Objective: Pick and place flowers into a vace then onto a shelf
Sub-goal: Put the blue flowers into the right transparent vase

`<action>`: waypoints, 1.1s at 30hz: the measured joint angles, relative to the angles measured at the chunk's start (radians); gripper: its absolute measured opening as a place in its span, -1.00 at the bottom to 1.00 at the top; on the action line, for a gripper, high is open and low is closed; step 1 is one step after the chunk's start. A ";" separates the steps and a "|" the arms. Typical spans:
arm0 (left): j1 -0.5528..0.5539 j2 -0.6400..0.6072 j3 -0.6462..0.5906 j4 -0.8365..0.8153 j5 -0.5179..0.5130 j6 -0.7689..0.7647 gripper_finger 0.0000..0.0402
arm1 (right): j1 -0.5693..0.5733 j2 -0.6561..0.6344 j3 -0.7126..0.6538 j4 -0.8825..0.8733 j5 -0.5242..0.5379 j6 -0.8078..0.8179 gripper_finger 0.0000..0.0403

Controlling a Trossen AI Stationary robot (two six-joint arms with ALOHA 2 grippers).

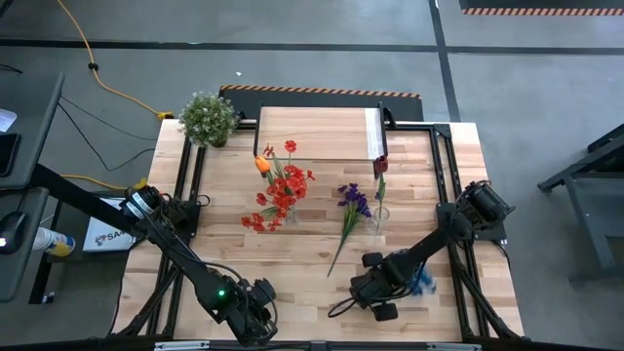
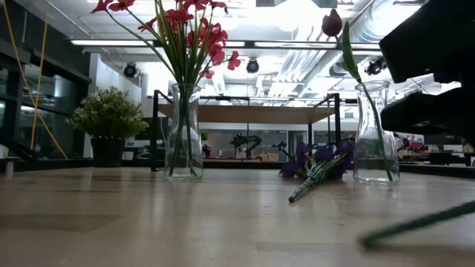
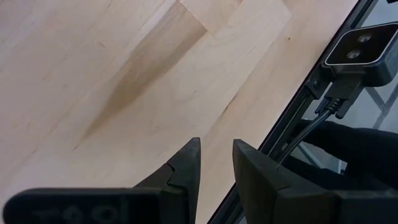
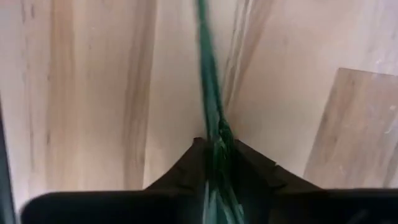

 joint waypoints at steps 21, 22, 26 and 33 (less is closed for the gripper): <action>0.002 0.000 0.000 0.002 -0.001 0.000 -0.36 | 0.069 -0.203 -0.007 -0.016 0.001 0.050 -0.97; 0.002 0.000 0.000 0.004 -0.001 0.000 -0.36 | 0.076 -0.221 -0.006 -0.014 0.017 0.062 -0.97; 0.002 0.000 0.000 0.038 -0.001 -0.005 -0.36 | 0.098 -0.277 -0.006 -0.022 0.071 0.099 -0.98; 0.002 0.000 0.000 0.184 -0.001 -0.008 -0.36 | 0.114 -0.359 -0.005 -0.032 0.189 0.127 -0.98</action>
